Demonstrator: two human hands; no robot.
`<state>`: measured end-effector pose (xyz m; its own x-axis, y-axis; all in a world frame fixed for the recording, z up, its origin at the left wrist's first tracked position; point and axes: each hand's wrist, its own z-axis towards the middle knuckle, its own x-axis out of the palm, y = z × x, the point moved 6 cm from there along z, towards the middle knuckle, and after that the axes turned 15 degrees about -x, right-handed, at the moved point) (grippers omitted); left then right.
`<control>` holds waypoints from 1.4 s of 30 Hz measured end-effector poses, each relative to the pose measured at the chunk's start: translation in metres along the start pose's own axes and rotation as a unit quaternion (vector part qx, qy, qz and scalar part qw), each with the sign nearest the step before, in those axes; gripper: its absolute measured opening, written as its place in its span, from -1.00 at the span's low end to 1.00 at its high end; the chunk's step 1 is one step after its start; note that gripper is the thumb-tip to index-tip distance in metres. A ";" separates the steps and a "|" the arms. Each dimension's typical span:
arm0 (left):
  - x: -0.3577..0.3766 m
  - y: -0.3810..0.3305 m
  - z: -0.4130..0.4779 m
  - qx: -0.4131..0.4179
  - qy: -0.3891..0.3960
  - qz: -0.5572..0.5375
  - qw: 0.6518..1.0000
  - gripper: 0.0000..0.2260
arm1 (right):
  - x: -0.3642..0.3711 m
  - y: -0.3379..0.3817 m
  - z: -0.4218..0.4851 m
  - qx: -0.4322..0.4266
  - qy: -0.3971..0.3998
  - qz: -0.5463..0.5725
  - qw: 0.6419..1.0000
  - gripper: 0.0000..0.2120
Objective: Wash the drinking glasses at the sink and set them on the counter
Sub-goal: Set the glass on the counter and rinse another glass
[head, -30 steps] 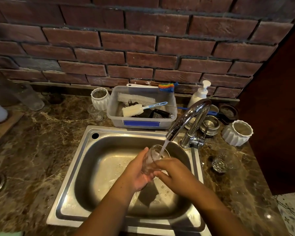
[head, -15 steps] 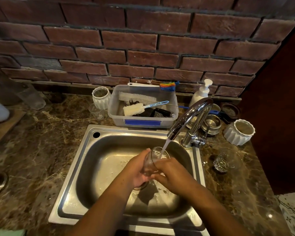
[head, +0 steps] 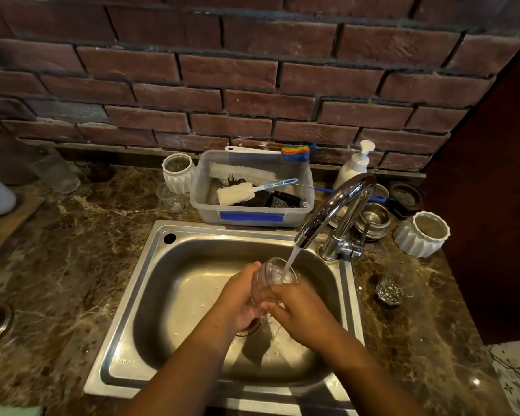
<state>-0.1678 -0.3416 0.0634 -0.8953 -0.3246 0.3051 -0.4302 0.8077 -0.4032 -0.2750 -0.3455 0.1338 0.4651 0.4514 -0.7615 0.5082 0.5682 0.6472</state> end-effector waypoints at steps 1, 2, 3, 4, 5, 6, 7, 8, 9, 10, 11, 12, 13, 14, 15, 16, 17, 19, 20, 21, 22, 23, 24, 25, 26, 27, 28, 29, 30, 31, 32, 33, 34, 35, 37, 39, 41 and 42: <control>0.000 -0.004 0.000 0.067 -0.035 0.003 0.997 -0.73 | -0.001 0.000 0.000 0.048 -0.063 0.090 0.993 -0.82; 0.001 -0.008 -0.002 0.140 -0.066 0.024 0.988 -0.76 | 0.001 -0.002 0.000 0.106 -0.132 0.194 0.966 -0.80; 0.003 -0.011 -0.006 0.209 -0.088 0.053 0.973 -0.79 | 0.005 -0.006 0.000 0.162 -0.184 0.283 0.927 -0.77; 0.003 -0.012 -0.009 0.257 -0.102 0.079 0.958 -0.81 | 0.011 -0.009 0.000 0.200 -0.213 0.337 0.895 -0.75; 0.003 -0.012 -0.010 0.274 -0.105 0.093 0.951 -0.81 | 0.013 -0.010 0.001 0.211 -0.216 0.348 0.888 -0.75; 0.001 -0.012 -0.008 0.262 -0.097 0.095 0.955 -0.80 | 0.012 -0.010 0.004 0.191 -0.199 0.327 0.904 -0.76; -0.002 -0.013 -0.006 0.224 -0.081 0.089 0.967 -0.79 | 0.009 -0.009 0.005 0.151 -0.169 0.288 0.931 -0.78; -0.004 -0.013 -0.003 0.157 -0.058 0.070 0.983 -0.78 | 0.006 -0.007 0.005 0.103 -0.127 0.236 0.958 -0.79; -0.005 -0.010 -0.002 0.074 -0.029 0.045 0.996 -0.76 | 0.003 -0.005 0.003 0.054 -0.080 0.174 0.980 -0.81; -0.004 -0.007 -0.004 -0.001 0.001 0.031 1.000 -0.74 | 0.001 -0.004 0.002 0.009 -0.039 0.108 0.993 -0.81; -0.003 -0.005 -0.005 -0.046 0.020 0.025 0.998 -0.73 | -0.001 -0.003 0.001 -0.025 -0.012 0.057 0.998 -0.81; -0.002 -0.005 -0.005 -0.057 0.020 0.025 0.998 -0.73 | -0.002 -0.003 0.000 -0.039 -0.005 0.038 0.998 -0.80; -0.001 -0.006 -0.003 -0.036 0.005 0.020 0.999 -0.74 | -0.002 -0.004 0.000 -0.031 -0.023 0.055 0.998 -0.80; 0.000 -0.010 -0.002 0.021 -0.019 0.018 0.999 -0.75 | -0.003 -0.004 0.000 -0.001 -0.064 0.107 0.992 -0.81; 0.002 -0.015 -0.004 0.098 -0.048 0.034 0.993 -0.77 | -0.003 -0.007 0.000 0.053 -0.121 0.186 0.974 -0.80; 0.005 -0.019 -0.008 0.177 -0.071 0.071 0.979 -0.78 | 0.000 -0.011 0.000 0.125 -0.174 0.284 0.935 -0.78; 0.008 -0.021 -0.014 0.244 -0.090 0.109 0.959 -0.80 | 0.007 -0.016 0.000 0.201 -0.207 0.380 0.879 -0.76; 0.010 -0.020 -0.017 0.287 -0.109 0.138 0.942 -0.81 | 0.017 -0.021 -0.002 0.289 -0.212 0.464 0.810 -0.76; 0.009 -0.020 -0.014 0.265 -0.106 0.134 0.949 -0.80 | 0.014 -0.021 -0.001 0.276 -0.196 0.432 0.836 -0.76; 0.007 -0.019 -0.011 0.214 -0.097 0.125 0.964 -0.79 | 0.006 -0.021 0.001 0.230 -0.177 0.366 0.884 -0.76; 0.004 -0.016 -0.006 0.141 -0.081 0.102 0.981 -0.79 | -0.001 -0.016 0.002 0.160 -0.148 0.288 0.933 -0.77; 0.003 -0.013 -0.004 0.058 -0.050 0.070 0.995 -0.78 | -0.004 -0.011 0.002 0.086 -0.115 0.217 0.966 -0.78; 0.002 -0.011 -0.004 -0.013 -0.010 0.044 0.999 -0.76 | -0.005 -0.006 0.001 0.031 -0.078 0.156 0.984 -0.80; 0.002 -0.009 -0.006 -0.057 0.024 0.023 0.998 -0.75 | -0.004 -0.005 0.001 0.000 -0.047 0.107 0.993 -0.80; 0.003 -0.009 -0.006 -0.070 0.036 0.012 0.997 -0.75 | -0.003 -0.006 0.001 -0.014 -0.034 0.074 0.997 -0.78; 0.003 -0.010 -0.005 -0.056 0.026 0.004 0.998 -0.75 | -0.003 -0.008 0.001 -0.017 -0.041 0.065 0.997 -0.78; 0.002 -0.012 -0.003 -0.013 -0.004 0.001 1.000 -0.76 | -0.004 -0.008 0.002 -0.006 -0.068 0.083 0.994 -0.79; 0.002 -0.015 -0.003 0.053 -0.043 0.010 0.998 -0.77 | -0.004 -0.009 0.002 0.023 -0.112 0.130 0.985 -0.79; 0.003 -0.020 -0.006 0.131 -0.077 0.041 0.988 -0.78 | -0.003 -0.011 0.002 0.073 -0.164 0.201 0.963 -0.76; 0.007 -0.023 -0.011 0.206 -0.097 0.079 0.971 -0.78 | 0.001 -0.014 0.003 0.138 -0.210 0.280 0.927 -0.72; 0.008 -0.023 -0.014 0.260 -0.112 0.107 0.953 -0.78 | 0.006 -0.017 0.004 0.200 -0.237 0.340 0.888 -0.70; 0.008 -0.023 -0.015 0.283 -0.115 0.119 0.945 -0.78 | 0.011 -0.018 0.004 0.237 -0.245 0.375 0.862 -0.70; 0.004 -0.022 -0.014 0.278 -0.112 0.116 0.947 -0.78 | 0.011 -0.016 0.005 0.234 -0.233 0.374 0.866 -0.71; 0.002 -0.022 -0.011 0.247 -0.096 0.107 0.958 -0.78 | 0.007 -0.013 0.007 0.199 -0.216 0.344 0.892 -0.72; -0.002 -0.018 -0.007 0.108 -0.057 0.064 0.990 -0.79 | -0.004 -0.006 0.007 0.086 -0.157 0.227 0.957 -0.76; -0.002 -0.012 -0.009 -0.033 -0.009 0.025 0.999 -0.76 | -0.008 -0.002 0.005 -0.004 -0.087 0.127 0.988 -0.79; -0.001 -0.012 -0.010 -0.047 0.000 0.007 0.999 -0.74 | -0.008 -0.003 0.004 -0.022 -0.073 0.119 0.990 -0.80; 0.000 -0.014 -0.008 -0.004 -0.019 0.015 1.000 -0.74 | -0.008 -0.003 0.004 -0.011 -0.094 0.145 0.985 -0.80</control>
<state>-0.1607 -0.3492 0.0762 -0.9113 -0.3186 0.2607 -0.4027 0.8211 -0.4044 -0.2771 -0.3537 0.1387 0.7150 0.4634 -0.5235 0.3196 0.4494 0.8342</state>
